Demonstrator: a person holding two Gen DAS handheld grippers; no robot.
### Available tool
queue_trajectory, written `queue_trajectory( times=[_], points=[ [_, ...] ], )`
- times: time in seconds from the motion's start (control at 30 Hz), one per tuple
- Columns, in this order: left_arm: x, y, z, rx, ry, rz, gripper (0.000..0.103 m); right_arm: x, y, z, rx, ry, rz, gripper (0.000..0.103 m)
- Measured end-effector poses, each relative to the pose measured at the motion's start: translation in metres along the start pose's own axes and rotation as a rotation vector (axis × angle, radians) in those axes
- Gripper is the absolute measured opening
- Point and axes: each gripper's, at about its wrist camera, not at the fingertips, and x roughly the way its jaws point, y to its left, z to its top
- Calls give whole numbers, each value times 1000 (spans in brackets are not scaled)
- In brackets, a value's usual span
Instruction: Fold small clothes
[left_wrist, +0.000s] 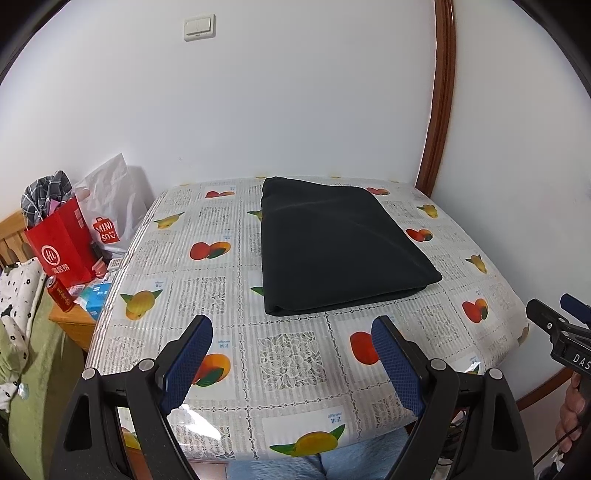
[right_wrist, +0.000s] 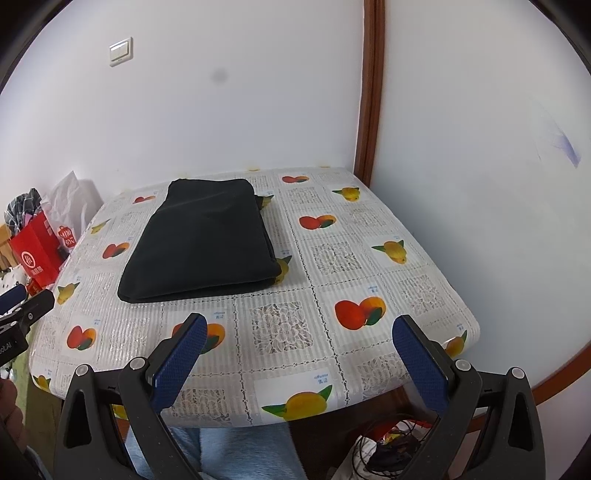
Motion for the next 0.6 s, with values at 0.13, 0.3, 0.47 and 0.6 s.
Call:
queue_trajectory(
  times=[0.13,0.3,0.47,0.6],
  points=[
    [1,-2,-1,-1,8,1,87,0,-2,1,3,4,-2,99],
    [2,-4,0,-4,12,1,87,1,-1,1,-3,9,-3,99],
    [4,-3,4,-2,17,-1,87,2,-2,4,2,10,-1,99],
    [8,-3,7,-7,15,2,88,5,-3,5,3,6,-1,99]
  ],
)
